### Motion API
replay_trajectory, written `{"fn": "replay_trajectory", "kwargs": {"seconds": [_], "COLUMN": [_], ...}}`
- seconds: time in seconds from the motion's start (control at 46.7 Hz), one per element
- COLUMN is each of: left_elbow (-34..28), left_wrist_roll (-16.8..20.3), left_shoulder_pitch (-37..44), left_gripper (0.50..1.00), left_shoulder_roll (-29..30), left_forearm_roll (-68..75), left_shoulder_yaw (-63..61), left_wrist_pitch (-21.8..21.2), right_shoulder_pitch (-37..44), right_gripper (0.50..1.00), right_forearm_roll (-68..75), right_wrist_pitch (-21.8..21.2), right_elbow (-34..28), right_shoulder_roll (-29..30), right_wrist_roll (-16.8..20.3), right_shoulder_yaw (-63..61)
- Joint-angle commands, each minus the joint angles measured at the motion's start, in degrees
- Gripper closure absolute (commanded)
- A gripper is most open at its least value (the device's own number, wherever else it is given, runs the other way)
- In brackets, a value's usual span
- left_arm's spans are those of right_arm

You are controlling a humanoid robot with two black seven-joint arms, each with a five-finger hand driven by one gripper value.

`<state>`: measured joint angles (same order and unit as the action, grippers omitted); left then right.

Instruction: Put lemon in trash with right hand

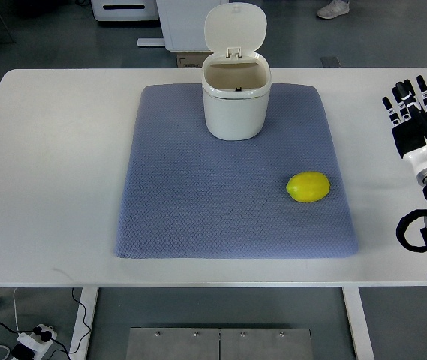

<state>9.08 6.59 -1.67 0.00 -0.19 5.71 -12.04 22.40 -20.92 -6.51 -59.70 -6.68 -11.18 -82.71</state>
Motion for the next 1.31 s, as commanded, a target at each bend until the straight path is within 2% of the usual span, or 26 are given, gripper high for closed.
{"fn": "replay_trajectory", "kwargs": {"seconds": [0.0,1.285], "left_elbow": [0.0,0.0], "left_wrist_roll": [0.0,0.0], "left_shoulder_pitch": [0.0,0.0], "left_gripper": [0.5,0.5], "left_shoulder_roll": [0.0,0.0], "left_forearm_roll": [0.0,0.0], "left_shoulder_yaw": [0.0,0.0], "left_wrist_pitch": [0.0,0.0], "right_shoulder_pitch": [0.3,0.5], "right_gripper": [0.5,0.5], "right_forearm_roll": [0.0,0.0], "right_wrist_pitch": [0.0,0.0], "right_elbow": [0.0,-0.3], "right_shoulder_roll": [-0.1,-0.1], "right_wrist_roll": [0.0,-0.2], "right_shoulder_yaw": [0.2,0.4]}}
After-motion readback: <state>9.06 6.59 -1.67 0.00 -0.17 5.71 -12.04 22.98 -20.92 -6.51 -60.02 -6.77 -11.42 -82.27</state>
